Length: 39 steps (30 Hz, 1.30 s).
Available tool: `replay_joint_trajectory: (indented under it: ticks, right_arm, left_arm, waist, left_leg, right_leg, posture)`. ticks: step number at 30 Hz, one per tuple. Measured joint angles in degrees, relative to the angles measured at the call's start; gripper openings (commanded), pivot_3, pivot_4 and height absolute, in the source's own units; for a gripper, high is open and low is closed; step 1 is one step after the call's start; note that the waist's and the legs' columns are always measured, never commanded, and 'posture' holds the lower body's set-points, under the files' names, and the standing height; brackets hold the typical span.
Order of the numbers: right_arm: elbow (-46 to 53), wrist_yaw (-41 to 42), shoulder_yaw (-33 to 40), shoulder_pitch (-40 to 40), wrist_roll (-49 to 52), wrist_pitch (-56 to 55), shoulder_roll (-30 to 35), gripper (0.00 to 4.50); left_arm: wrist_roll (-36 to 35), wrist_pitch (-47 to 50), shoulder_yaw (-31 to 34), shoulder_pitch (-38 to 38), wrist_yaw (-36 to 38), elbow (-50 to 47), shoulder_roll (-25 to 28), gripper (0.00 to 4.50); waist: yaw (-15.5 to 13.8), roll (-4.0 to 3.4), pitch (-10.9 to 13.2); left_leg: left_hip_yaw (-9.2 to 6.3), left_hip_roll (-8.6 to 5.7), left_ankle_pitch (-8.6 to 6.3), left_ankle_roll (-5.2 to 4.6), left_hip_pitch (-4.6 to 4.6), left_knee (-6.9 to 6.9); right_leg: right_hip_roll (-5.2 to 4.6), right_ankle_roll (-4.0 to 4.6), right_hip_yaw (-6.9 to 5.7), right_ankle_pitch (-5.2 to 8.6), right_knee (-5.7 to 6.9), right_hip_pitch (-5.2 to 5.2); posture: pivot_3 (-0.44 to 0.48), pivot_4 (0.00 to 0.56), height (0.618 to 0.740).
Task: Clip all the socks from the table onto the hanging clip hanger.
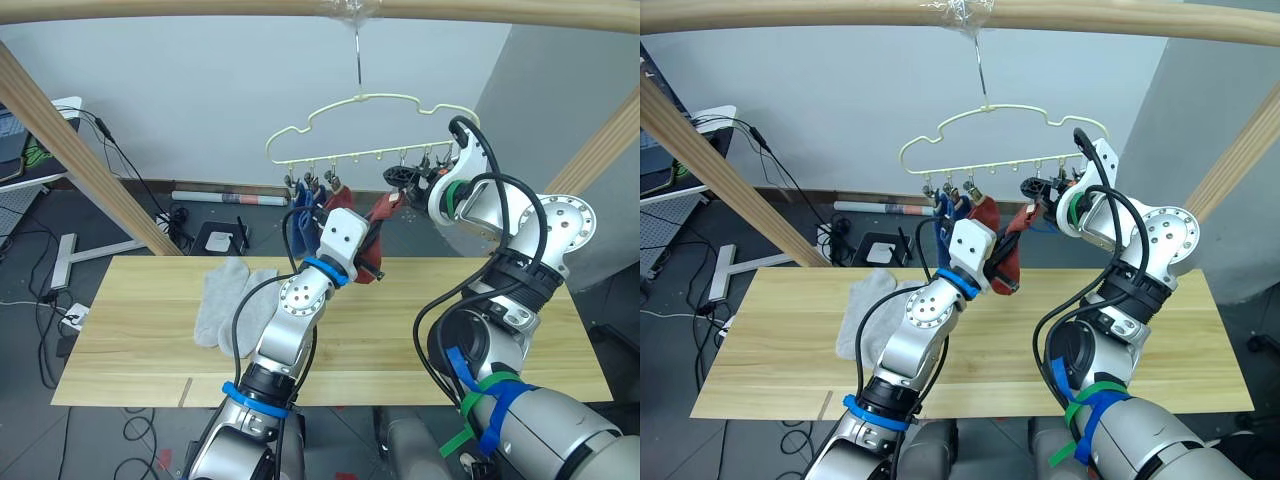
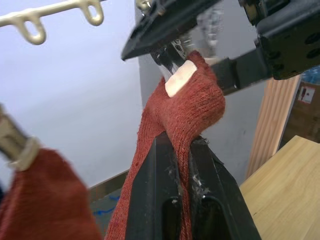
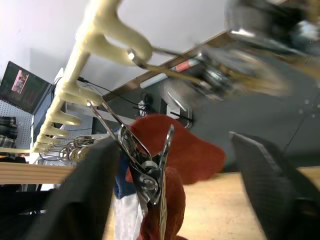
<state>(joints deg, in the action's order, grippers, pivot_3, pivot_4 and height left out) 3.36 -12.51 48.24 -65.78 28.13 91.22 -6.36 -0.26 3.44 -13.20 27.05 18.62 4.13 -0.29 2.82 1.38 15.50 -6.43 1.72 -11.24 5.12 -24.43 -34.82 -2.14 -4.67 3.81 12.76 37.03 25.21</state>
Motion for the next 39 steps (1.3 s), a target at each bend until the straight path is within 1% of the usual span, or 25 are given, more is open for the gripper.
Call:
replay_joint_trajectory:
  ticks: [2,5,10,12,13,16,18,20,22,23,24,27,29,31,32,34,36,39]
  right_arm:
    - [0.5,0.4,0.2,-0.3,0.6,0.8,0.1,4.46]
    - [3.0,2.2,-0.6,1.0,7.1,0.8,2.0,4.46]
    - [9.3,3.1,-7.0,10.2,23.9,0.8,10.9,4.46]
    - [12.7,3.3,-9.8,14.2,28.6,0.8,15.2,4.5]
    - [16.0,3.7,-11.7,16.7,30.3,0.8,17.8,4.5]
    - [22.4,4.2,-15.5,20.2,31.7,0.6,20.5,4.5]
    - [28.3,5.0,-21.6,25.4,28.7,-2.9,23.2,4.5]
    - [33.0,6.1,-31.3,32.6,21.9,-10.1,27.9,4.5]
    - [34.3,7.4,-40.4,37.7,12.9,-20.9,29.4,4.12]
    - [34.2,8.0,-44.0,38.9,9.1,-25.2,30.6,3.87]
    - [33.9,8.5,-46.8,39.6,5.8,-29.4,31.0,3.57]
    - [32.1,6.8,-49.0,40.2,0.0,-37.8,24.5,2.46]
    - [31.0,6.8,-51.8,40.6,-3.9,-41.1,24.9,1.74]
    - [29.7,7.2,-53.3,40.5,-7.4,-44.3,25.0,1.74]
    - [29.1,7.0,-53.6,40.4,-8.9,-45.9,23.9,1.5]
    - [26.8,6.4,-53.9,40.4,-11.4,-49.5,21.2,1.23]
    - [24.6,6.3,-54.1,40.3,-13.3,-51.6,19.7,0.54]
    - [22.0,6.4,-54.4,39.6,-15.8,-53.7,18.0,0.54]
  left_arm:
    - [0.0,0.0,0.0,0.3,0.3,0.4,-0.1,0.0]
    - [0.0,0.2,0.1,1.1,0.3,1.6,-0.3,0.0]
    - [-1.5,1.8,2.8,3.8,-0.7,5.1,-1.3,0.0]
    - [-2.5,2.3,4.0,4.7,-0.5,5.9,-1.7,0.53]
    - [-3.6,2.6,4.7,5.1,-0.4,6.2,-2.1,0.74]
    - [-5.3,3.6,6.2,5.7,0.1,6.8,-2.2,1.61]
    - [-6.1,4.1,6.5,6.0,1.1,7.1,-1.8,2.24]
    - [-6.7,4.9,6.8,6.0,2.3,6.8,-0.8,2.89]
    - [-8.0,7.1,7.5,5.6,3.7,5.2,1.5,3.49]
    - [-8.7,8.0,7.9,5.2,4.5,4.0,2.5,3.83]
    - [-9.4,9.4,8.3,4.4,5.2,2.2,3.7,3.84]
    - [-12.2,13.9,9.2,1.4,7.7,-4.6,7.6,3.84]
    - [-13.2,15.8,9.2,0.0,9.1,-8.6,10.1,3.84]
    - [-14.4,18.3,9.7,-1.6,10.0,-12.8,12.8,3.84]
    - [-15.4,19.7,10.3,-3.0,10.8,-15.4,14.7,3.84]
    - [-17.5,23.5,12.3,-5.3,12.0,-21.4,18.9,3.84]
    - [-18.9,25.6,13.7,-5.3,12.1,-25.2,20.5,3.84]
    - [-20.4,28.0,13.9,-5.3,11.9,-28.1,20.9,3.84]
  waist:
    - [0.4,0.0,0.0]
    - [0.4,-0.02,0.0]
    - [0.7,-0.03,0.0]
    - [0.8,-0.04,0.0]
    - [1.0,-0.05,0.0]
    - [1.7,-0.05,0.0]
    - [2.1,-0.06,0.0]
    - [2.2,-0.05,0.0]
    - [2.9,-0.06,0.0]
    - [3.0,-0.07,0.0]
    - [3.1,-0.07,0.0]
    - [3.2,-0.05,0.0]
    - [2.8,-0.06,0.1]
    - [2.1,-0.03,0.1]
    - [2.1,-0.03,0.1]
    - [2.1,-0.03,0.1]
    - [1.8,-0.04,0.1]
    - [1.1,-0.04,0.1]
  left_leg:
    - [0.0,0.0,0.0,0.0,-0.01,0.0]
    - [-0.01,0.0,0.0,0.0,-0.04,-0.01]
    - [0.0,-0.01,0.0,-0.01,-0.11,-0.05]
    - [-0.01,-0.01,0.0,-0.01,-0.1,-0.04]
    - [0.0,-0.01,0.0,-0.02,-0.11,-0.04]
    - [0.03,-0.01,0.0,-0.02,-0.06,-0.06]
    - [0.02,0.0,0.0,-0.02,-0.03,-0.06]
    - [0.04,0.0,0.0,-0.02,-0.03,-0.05]
    - [0.16,0.0,0.01,-0.01,0.04,-0.06]
    - [0.18,0.0,0.02,0.0,0.05,-0.06]
    - [0.18,0.0,0.03,0.0,0.06,-0.06]
    - [0.15,0.06,0.03,0.0,0.08,-0.06]
    - [0.14,0.05,0.03,0.0,0.06,-0.07]
    - [0.14,0.04,0.03,0.0,0.04,-0.06]
    - [0.14,0.05,0.02,-0.01,0.04,-0.04]
    - [0.11,0.07,0.02,-0.01,0.04,0.02]
    - [0.1,0.08,0.02,-0.01,0.04,0.0]
    - [0.12,0.06,0.03,-0.01,0.04,-0.08]
  right_leg:
    - [0.0,0.0,0.0,0.0,0.0,0.01]
    - [0.0,0.0,-0.01,0.0,0.0,0.02]
    - [-0.01,-0.02,0.02,0.0,-0.03,0.04]
    - [0.0,-0.02,0.01,0.0,-0.02,0.05]
    - [0.0,-0.05,0.02,0.02,-0.02,0.05]
    - [0.01,-0.21,0.06,0.1,0.0,0.03]
    - [0.03,-0.31,0.06,0.16,0.0,0.03]
    - [0.03,-0.35,0.09,0.18,-0.02,0.04]
    - [0.04,-0.41,0.2,0.15,0.0,0.07]
    - [0.04,-0.45,0.22,0.13,0.0,0.07]
    - [0.04,-0.47,0.21,0.12,-0.01,0.06]
    - [0.09,-0.47,0.22,0.11,0.03,0.05]
    - [0.08,-0.47,0.23,0.11,-0.01,0.04]
    - [0.08,-0.46,0.22,0.11,-0.05,0.04]
    - [0.08,-0.45,0.23,0.12,-0.05,0.06]
    - [0.09,-0.38,0.2,0.16,-0.01,0.09]
    - [0.09,-0.38,0.18,0.16,-0.01,0.07]
    - [0.07,-0.37,0.21,0.15,-0.05,0.03]
  posture:
    - [-0.045,0.252,0.74]
    - [-0.056,0.252,0.74]
    - [-0.078,0.251,0.74]
    - [-0.083,0.251,0.74]
    - [-0.083,0.251,0.74]
    - [-0.09,0.252,0.74]
    - [-0.09,0.252,0.74]
    - [-0.084,0.257,0.74]
    - [-0.084,0.257,0.74]
    - [-0.066,0.264,0.74]
    - [-0.066,0.264,0.74]
    - [-0.066,0.264,0.74]
    - [-0.026,0.277,0.74]
    - [-0.026,0.277,0.74]
    - [-0.013,0.28,0.74]
    - [0.001,0.283,0.74]
    - [0.007,0.284,0.74]
    - [0.017,0.284,0.74]
